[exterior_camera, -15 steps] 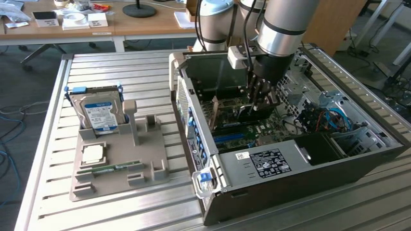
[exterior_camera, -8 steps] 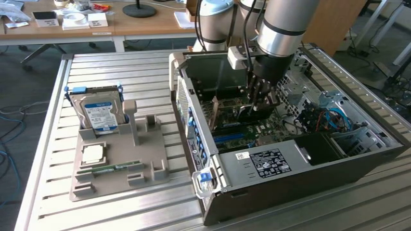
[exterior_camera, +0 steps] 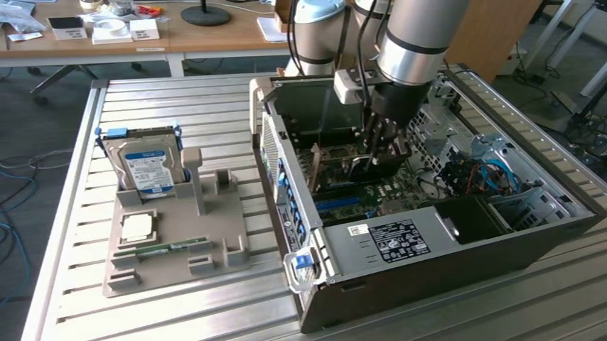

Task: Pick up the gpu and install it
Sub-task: 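Insert the gpu into the slot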

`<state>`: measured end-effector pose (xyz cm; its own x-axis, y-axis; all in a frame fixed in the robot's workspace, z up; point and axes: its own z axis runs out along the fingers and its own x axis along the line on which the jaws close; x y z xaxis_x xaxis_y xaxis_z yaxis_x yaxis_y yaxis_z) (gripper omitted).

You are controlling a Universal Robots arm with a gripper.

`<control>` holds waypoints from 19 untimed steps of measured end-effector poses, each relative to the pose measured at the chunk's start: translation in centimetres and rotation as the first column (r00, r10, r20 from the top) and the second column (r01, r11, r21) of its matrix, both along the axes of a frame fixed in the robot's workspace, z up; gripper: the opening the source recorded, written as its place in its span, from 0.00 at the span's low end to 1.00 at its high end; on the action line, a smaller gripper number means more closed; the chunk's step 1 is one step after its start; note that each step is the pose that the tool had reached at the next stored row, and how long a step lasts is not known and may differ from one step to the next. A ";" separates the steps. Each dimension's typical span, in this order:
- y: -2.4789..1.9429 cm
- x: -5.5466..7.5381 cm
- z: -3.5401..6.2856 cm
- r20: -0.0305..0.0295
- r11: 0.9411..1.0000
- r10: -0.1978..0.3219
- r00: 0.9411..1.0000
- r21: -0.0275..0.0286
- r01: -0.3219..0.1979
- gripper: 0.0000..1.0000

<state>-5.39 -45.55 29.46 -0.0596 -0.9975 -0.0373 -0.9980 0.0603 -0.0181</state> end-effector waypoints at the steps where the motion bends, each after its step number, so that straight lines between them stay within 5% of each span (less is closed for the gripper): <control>1: -0.08 0.0 -0.03 0.000 1.000 0.000 1.000 0.000 0.000 0.27; 19: -0.35 -0.6 -1.55 0.000 1.000 0.000 1.000 0.000 0.000 0.27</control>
<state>-6.00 -45.91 27.92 -0.0597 -0.9975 -0.0373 -0.9980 0.0604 -0.0181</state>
